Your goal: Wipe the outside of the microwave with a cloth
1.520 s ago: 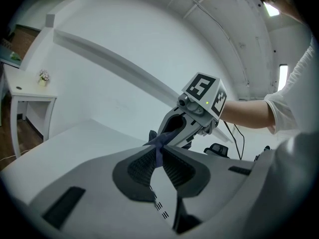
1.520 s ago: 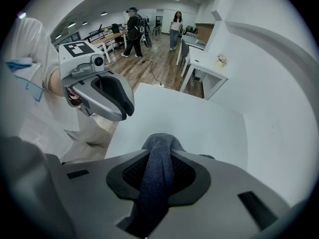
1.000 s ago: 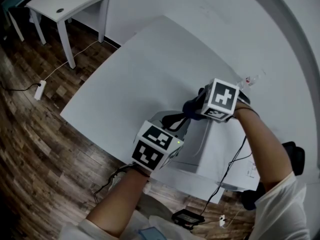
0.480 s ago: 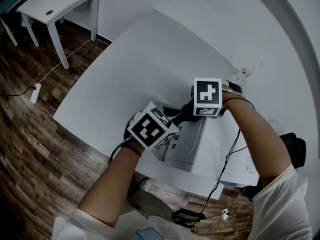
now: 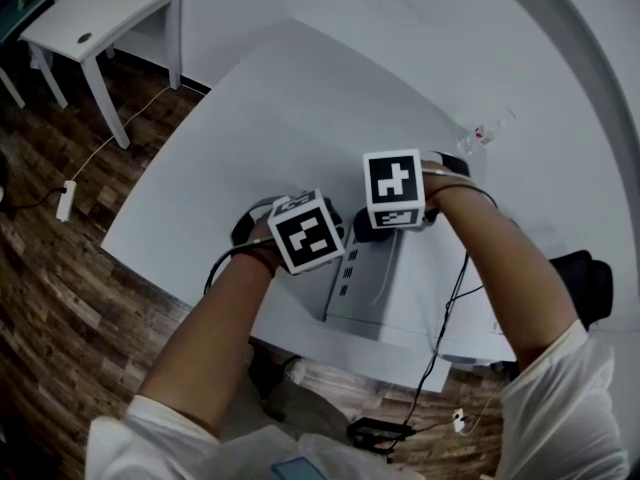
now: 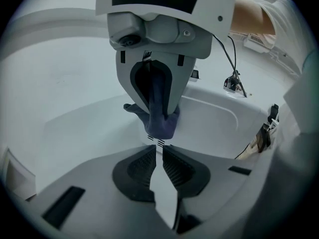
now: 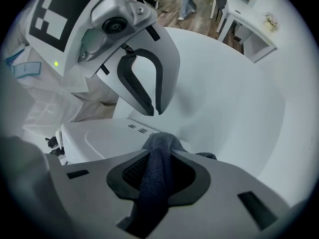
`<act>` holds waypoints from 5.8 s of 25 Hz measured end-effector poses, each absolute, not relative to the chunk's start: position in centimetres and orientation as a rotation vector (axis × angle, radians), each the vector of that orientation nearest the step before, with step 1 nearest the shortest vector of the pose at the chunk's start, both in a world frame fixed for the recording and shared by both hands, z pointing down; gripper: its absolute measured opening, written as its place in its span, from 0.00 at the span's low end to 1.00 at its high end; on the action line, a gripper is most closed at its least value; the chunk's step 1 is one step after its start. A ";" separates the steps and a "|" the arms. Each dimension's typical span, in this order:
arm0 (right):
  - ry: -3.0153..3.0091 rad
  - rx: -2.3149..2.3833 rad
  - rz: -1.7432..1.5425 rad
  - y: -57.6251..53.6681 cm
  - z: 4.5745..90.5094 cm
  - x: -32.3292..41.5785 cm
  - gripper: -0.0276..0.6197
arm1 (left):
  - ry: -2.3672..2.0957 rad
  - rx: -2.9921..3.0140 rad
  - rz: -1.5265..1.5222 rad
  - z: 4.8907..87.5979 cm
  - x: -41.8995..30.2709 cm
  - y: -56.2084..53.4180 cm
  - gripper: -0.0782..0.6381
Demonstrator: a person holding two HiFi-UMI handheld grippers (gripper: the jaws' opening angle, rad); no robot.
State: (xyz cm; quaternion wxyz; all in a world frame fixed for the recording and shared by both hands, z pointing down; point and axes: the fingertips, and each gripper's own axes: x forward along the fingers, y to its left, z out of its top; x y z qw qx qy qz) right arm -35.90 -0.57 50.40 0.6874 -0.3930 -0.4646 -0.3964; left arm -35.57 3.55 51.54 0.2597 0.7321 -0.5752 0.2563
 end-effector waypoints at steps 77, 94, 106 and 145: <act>-0.896 -1.146 -0.615 15.0 46.0 -17.7 0.19 | -1.371 2.174 0.836 51.2 -25.5 10.7 0.17; -1.689 -0.925 -0.366 6.6 38.9 -10.0 0.19 | -1.106 2.481 1.066 37.7 -15.8 5.4 0.24; -2.080 -0.669 -0.146 -4.5 37.2 3.2 0.19 | -0.890 2.644 1.207 35.1 -3.4 -6.2 0.24; -3.048 -0.408 0.320 -31.7 37.7 -1.9 0.19 | -1.708 2.241 0.781 32.9 -3.9 -28.7 0.24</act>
